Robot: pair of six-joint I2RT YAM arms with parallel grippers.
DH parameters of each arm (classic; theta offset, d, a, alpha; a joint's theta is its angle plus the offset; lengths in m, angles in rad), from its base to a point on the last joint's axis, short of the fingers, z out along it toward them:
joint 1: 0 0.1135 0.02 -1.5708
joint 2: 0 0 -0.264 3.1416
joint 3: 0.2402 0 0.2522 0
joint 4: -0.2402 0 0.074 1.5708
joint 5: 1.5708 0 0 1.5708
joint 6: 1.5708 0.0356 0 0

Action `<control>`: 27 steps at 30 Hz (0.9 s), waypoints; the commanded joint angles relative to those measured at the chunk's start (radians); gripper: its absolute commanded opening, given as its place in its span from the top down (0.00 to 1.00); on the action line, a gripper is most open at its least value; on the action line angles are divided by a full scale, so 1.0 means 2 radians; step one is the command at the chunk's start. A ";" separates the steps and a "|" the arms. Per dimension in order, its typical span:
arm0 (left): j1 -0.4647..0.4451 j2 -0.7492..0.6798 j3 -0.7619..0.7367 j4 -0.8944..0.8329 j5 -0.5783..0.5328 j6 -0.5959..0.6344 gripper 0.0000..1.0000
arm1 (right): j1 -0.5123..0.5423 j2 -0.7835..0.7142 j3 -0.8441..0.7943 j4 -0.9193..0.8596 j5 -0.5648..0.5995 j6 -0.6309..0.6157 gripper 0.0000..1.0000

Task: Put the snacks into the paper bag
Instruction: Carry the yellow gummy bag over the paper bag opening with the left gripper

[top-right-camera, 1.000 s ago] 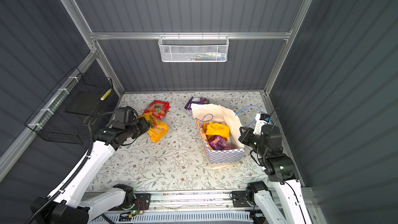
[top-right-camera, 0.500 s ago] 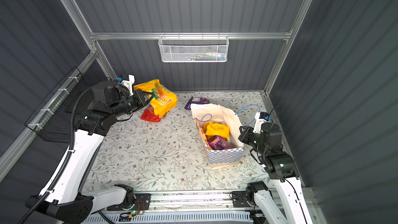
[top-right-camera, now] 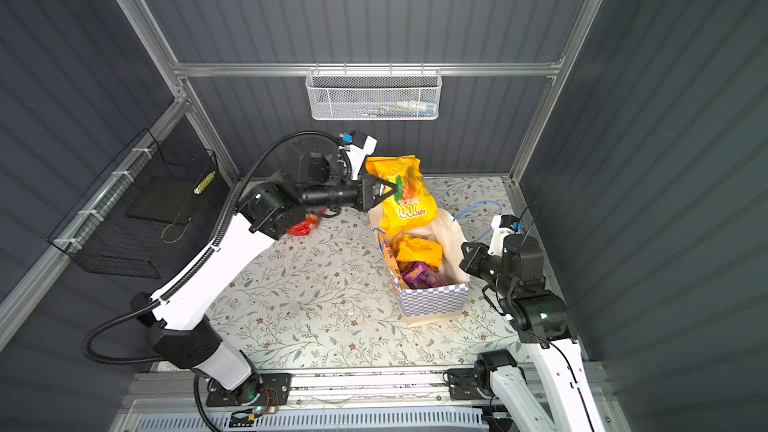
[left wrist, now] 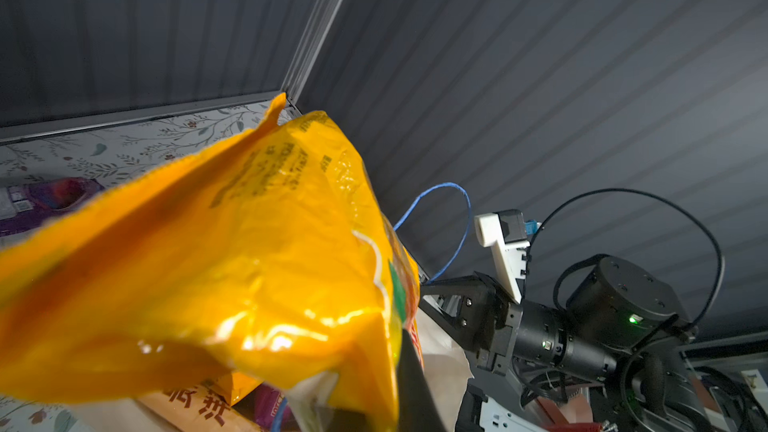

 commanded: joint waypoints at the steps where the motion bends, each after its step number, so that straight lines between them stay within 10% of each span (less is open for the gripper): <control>1: -0.027 0.020 0.060 -0.027 -0.028 0.056 1.00 | -0.002 -0.006 0.017 0.011 -0.002 -0.005 1.00; 12: -0.099 0.069 0.109 -0.143 -0.149 0.108 1.00 | -0.002 -0.010 0.016 0.007 0.004 -0.007 1.00; 27: -0.127 0.120 0.130 -0.213 -0.111 0.162 1.00 | -0.002 -0.008 0.012 0.011 0.002 -0.006 1.00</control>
